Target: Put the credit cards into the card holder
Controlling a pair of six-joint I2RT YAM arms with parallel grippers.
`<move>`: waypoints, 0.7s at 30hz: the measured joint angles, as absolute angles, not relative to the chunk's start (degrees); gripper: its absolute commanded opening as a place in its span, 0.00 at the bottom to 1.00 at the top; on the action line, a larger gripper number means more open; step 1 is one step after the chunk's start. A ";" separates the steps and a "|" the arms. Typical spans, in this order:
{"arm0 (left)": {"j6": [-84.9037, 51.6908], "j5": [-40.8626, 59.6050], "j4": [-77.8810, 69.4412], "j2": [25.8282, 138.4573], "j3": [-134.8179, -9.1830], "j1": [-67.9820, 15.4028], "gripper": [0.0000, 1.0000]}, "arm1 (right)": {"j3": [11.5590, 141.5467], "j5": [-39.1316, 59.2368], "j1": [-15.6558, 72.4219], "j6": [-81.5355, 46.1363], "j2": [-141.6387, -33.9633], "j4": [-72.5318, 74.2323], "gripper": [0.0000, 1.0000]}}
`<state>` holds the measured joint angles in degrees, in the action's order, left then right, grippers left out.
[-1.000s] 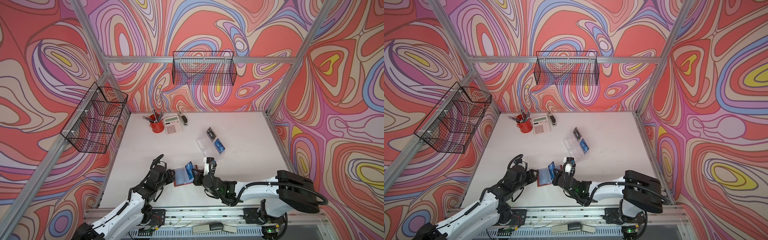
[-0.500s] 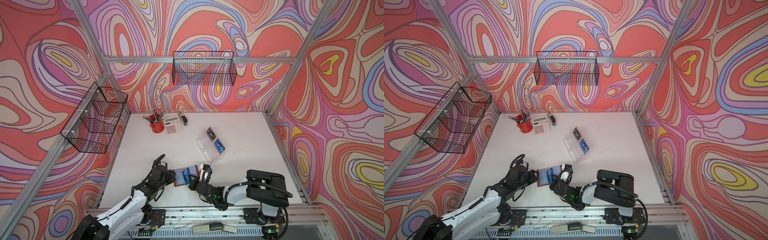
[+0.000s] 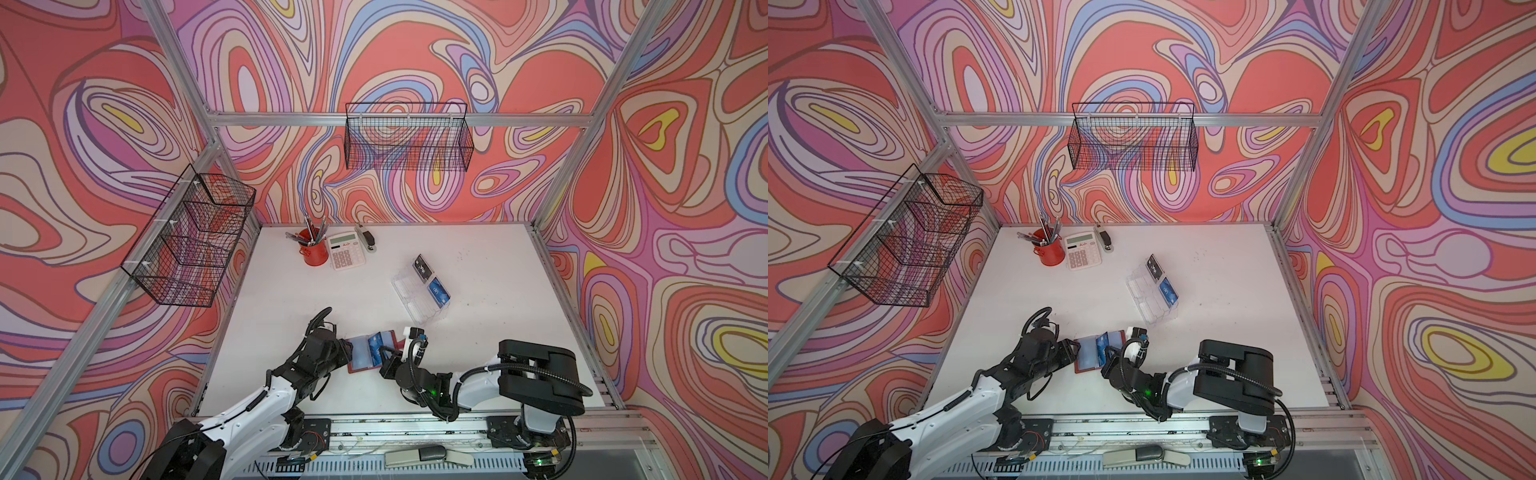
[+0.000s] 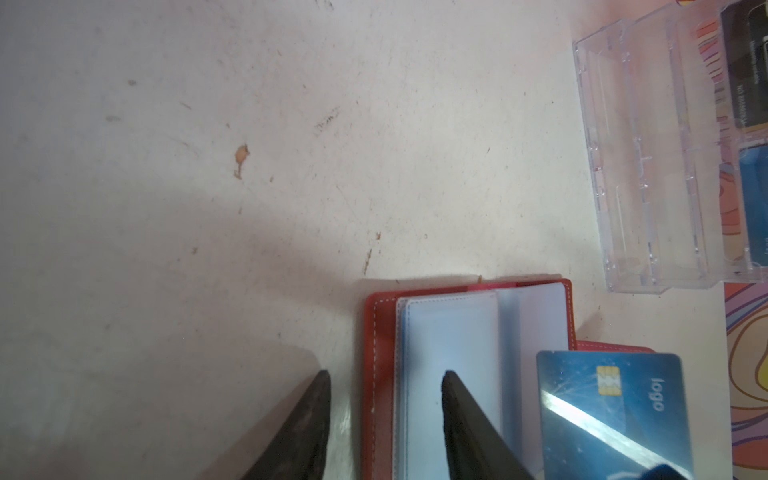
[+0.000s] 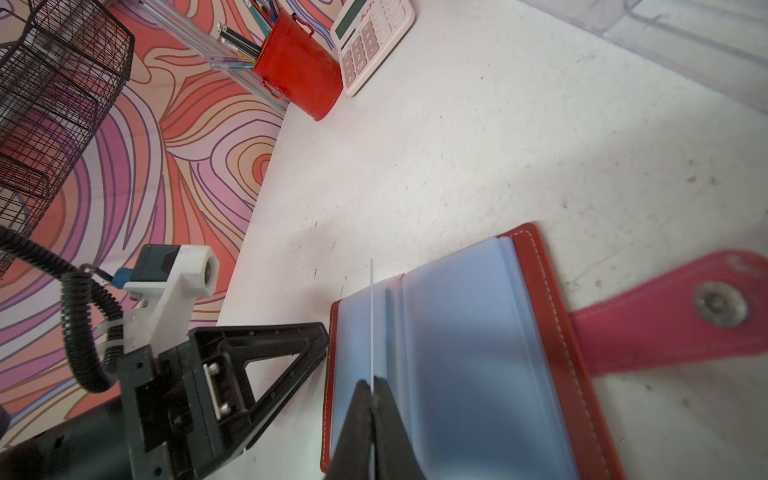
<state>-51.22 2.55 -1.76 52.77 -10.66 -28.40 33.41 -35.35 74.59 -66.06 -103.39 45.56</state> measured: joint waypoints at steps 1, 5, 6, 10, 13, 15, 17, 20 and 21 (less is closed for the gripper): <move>-51.22 2.55 -1.76 52.77 -10.68 -28.38 0.46 | 33.39 -35.14 74.30 -66.06 -103.79 45.89 0.00; -51.22 2.57 -1.76 52.75 -10.68 -28.38 0.46 | 33.32 -33.63 72.77 -65.87 -106.52 47.68 0.00; -51.22 2.59 -1.76 52.77 -10.68 -28.38 0.46 | 33.39 -33.01 72.42 -65.65 -107.50 48.14 0.00; -51.22 2.74 -1.76 52.77 -10.68 -28.38 0.46 | 34.85 -30.96 71.75 -65.32 -111.04 50.35 0.00; -51.22 2.50 -1.76 52.99 -10.81 -28.29 0.46 | 35.90 -30.20 71.66 -64.99 -112.22 52.18 0.00; -51.20 2.42 -1.63 53.23 -11.00 -28.12 0.46 | 35.90 -30.02 71.64 -64.90 -112.38 52.51 0.00; -51.18 2.31 -1.32 53.52 -11.31 -28.12 0.45 | 35.88 -29.95 71.64 -64.58 -112.38 52.86 0.00; -51.13 2.07 -1.13 53.84 -11.51 -28.12 0.43 | 35.88 -29.95 71.64 -63.99 -112.38 52.97 0.00; -51.16 2.00 -1.13 53.91 -11.51 -28.12 0.42 | 35.88 -29.95 71.64 -63.79 -112.38 53.01 0.00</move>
<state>-51.16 2.00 -1.13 53.91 -11.51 -28.12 35.88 -29.95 71.64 -63.79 -112.38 53.01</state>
